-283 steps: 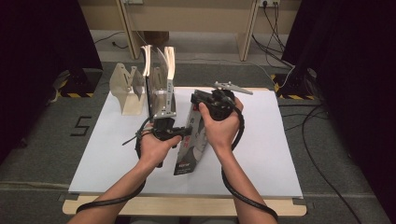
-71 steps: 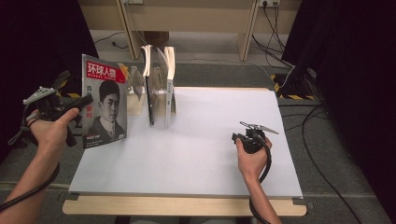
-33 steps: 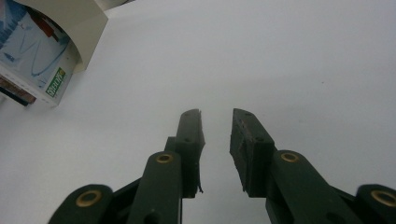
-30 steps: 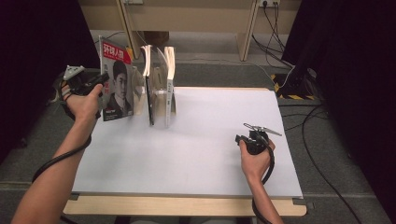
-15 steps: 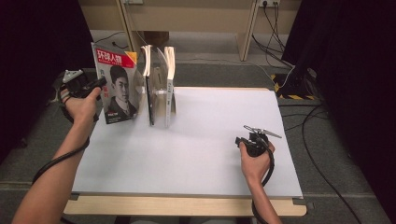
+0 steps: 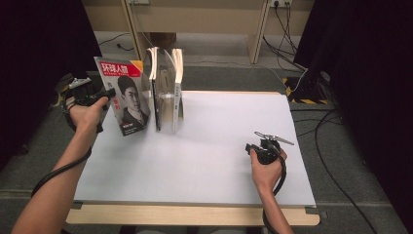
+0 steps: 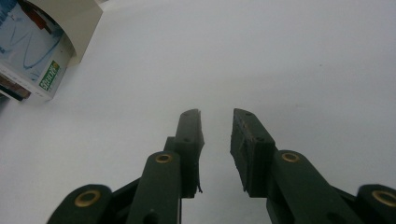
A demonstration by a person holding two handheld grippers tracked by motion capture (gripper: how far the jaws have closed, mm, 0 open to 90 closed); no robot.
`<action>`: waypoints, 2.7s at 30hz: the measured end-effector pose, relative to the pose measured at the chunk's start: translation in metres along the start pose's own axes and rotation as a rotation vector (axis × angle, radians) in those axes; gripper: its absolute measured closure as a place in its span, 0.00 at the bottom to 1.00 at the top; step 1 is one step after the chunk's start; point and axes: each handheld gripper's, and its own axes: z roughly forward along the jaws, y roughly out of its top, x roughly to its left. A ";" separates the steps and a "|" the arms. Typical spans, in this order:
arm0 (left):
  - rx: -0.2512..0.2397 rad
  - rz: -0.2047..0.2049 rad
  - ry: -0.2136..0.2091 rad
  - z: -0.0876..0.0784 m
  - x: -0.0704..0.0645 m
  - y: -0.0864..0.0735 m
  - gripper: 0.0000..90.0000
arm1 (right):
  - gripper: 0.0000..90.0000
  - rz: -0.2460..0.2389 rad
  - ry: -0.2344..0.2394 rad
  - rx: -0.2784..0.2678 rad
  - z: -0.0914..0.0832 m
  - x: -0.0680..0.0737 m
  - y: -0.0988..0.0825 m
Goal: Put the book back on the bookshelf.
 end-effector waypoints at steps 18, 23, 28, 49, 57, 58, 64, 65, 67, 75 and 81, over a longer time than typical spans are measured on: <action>0.025 -0.192 -0.042 0.017 0.008 0.003 0.82 | 0.80 0.005 0.003 0.004 0.000 -0.002 0.002; 0.044 -0.225 -0.044 0.025 0.010 0.008 0.82 | 0.80 0.011 0.000 0.004 0.000 -0.002 0.003; 0.050 -0.224 -0.042 0.027 0.008 0.012 0.83 | 0.80 0.006 0.000 0.002 -0.001 -0.003 0.005; 0.001 -0.013 -0.057 0.006 -0.035 0.052 0.96 | 0.80 0.006 -0.005 0.003 -0.002 -0.005 0.004; -0.167 0.132 0.038 0.006 -0.039 0.061 0.96 | 0.80 0.008 -0.002 -0.005 -0.003 -0.006 0.005; -0.167 0.132 0.038 0.006 -0.039 0.061 0.96 | 0.80 0.009 -0.004 -0.004 -0.003 -0.006 0.005; -0.205 0.138 0.075 0.015 -0.030 0.036 0.95 | 0.80 0.014 0.000 -0.006 -0.002 -0.007 0.004; -0.206 0.133 0.070 0.015 -0.029 0.033 0.95 | 0.80 0.013 -0.003 -0.008 -0.003 -0.007 0.004; -0.203 0.150 0.076 0.013 -0.027 0.029 0.95 | 0.80 0.011 -0.005 -0.008 -0.004 -0.008 0.004; -0.162 0.169 0.069 0.011 -0.023 0.011 0.94 | 0.80 0.022 -0.002 -0.011 -0.005 -0.009 0.003; -0.160 0.181 0.058 0.006 -0.022 0.003 0.93 | 0.80 0.022 -0.003 -0.010 -0.004 -0.008 0.003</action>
